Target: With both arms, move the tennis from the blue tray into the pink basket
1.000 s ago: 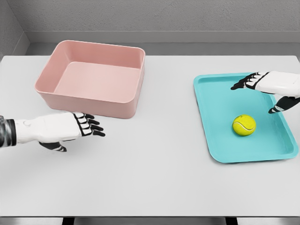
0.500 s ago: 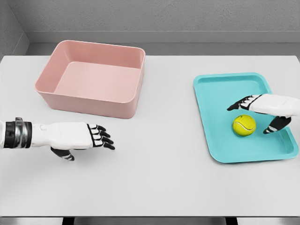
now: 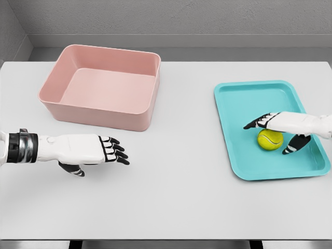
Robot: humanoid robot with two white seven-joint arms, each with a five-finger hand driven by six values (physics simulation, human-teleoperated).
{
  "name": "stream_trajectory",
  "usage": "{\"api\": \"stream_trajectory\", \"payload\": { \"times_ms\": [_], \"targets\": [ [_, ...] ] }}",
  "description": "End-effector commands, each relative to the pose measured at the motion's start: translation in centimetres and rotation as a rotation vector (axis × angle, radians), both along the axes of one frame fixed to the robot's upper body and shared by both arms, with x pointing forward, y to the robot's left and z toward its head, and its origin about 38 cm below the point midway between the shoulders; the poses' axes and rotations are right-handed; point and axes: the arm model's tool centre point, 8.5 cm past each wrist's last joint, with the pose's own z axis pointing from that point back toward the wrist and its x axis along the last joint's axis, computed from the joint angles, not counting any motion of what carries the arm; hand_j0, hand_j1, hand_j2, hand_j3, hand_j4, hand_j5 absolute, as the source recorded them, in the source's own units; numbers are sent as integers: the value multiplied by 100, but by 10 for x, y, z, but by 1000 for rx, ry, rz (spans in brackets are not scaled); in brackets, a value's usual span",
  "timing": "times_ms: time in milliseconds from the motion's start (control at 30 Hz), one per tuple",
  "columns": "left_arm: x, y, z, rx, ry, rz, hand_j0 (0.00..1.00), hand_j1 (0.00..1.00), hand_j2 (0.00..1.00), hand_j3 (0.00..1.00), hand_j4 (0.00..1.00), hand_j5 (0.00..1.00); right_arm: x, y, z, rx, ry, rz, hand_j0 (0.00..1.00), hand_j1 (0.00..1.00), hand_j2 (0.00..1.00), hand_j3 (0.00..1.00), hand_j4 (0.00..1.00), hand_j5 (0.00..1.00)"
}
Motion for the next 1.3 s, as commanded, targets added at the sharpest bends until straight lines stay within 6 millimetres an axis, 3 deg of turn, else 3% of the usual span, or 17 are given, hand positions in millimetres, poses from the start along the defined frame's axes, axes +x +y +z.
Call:
{"api": "stream_trajectory", "payload": {
  "times_ms": [0, 200, 433, 667, 1267],
  "targets": [
    [0, 0, 0, -4, 3, 4, 100, 100, 100, 100, 100, 100, 0, -2, -3, 1, 8, -10, 100, 100, 100, 100, 100, 100],
    [2, 0, 3, -10, -2, 5, 100, 100, 100, 100, 100, 100, 1, 2, -6, 8, 11, -6, 99, 99, 99, 99, 99, 99],
    [5, -1, 9, -14, -18, 3, 100, 100, 100, 100, 100, 100, 2, 0, -8, 5, 17, -9, 86, 86, 86, 86, 86, 86],
    [4, -1, 9, -12, -20, 3, 100, 100, 100, 100, 100, 100, 3, -6, -11, -6, 21, -25, 82, 82, 82, 82, 82, 82],
    [9, 1, 18, -11, -44, 6, 100, 100, 100, 100, 100, 100, 3, -5, -10, 2, 16, -19, 57, 57, 57, 57, 57, 57]
  ]
}}
